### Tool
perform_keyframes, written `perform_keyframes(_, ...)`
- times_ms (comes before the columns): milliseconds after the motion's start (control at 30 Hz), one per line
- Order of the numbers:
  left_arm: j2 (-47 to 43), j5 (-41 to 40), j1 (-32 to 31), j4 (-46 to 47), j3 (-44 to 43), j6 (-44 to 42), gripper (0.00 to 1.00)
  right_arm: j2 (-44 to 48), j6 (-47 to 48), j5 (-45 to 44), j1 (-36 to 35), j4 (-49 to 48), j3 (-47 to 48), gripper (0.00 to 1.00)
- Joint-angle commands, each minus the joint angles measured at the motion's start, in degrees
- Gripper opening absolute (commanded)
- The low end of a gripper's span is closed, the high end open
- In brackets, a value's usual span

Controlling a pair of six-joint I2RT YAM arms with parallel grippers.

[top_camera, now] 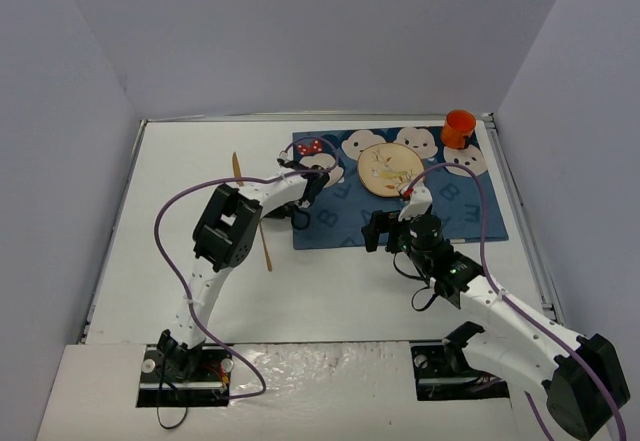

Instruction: Set the dinner table for one person

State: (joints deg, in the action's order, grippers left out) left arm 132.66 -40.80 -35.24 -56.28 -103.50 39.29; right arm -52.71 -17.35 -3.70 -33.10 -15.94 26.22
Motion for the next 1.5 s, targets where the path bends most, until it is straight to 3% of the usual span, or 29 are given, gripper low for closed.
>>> perform_keyframes(0,-0.93,2.55,-0.26,2.7,0.05,1.75,0.18,0.17,0.13,-0.79,-0.3,-3.23,0.41,0.98)
perform_keyframes(333,-3.34,4.03,-0.99,5.45,0.04,1.66,0.22,-0.28,0.22,-0.33,-0.21,-3.41,0.43,0.98)
perform_keyframes(567,-13.52,11.79,-1.23,15.89,5.53,1.96,0.3,0.31,0.57,-0.46,-0.3,-3.07,0.59,0.98)
perform_keyframes(667,-20.07,14.69,-1.06,20.16,10.07,3.08,0.33,1.21,0.65,-0.69,-0.3,-2.52,0.5,0.98)
perform_keyframes(733,-23.23,15.41,-0.95,22.46,13.18,4.1,0.41,1.92,0.75,-0.6,-0.38,-2.25,0.5,0.98)
perform_keyframes(1033,-37.48,19.18,0.89,32.37,36.94,10.32,0.63,3.62,1.01,0.01,-0.37,-1.9,0.13,0.98)
perform_keyframes(1267,-40.94,18.68,1.13,38.05,45.26,11.58,0.65,6.68,1.7,-0.23,-0.3,-1.32,-0.62,0.99)
perform_keyframes(1467,-39.54,20.02,2.69,40.84,47.1,11.72,0.6,8.17,1.88,-0.63,-0.32,-0.57,-0.7,0.99)
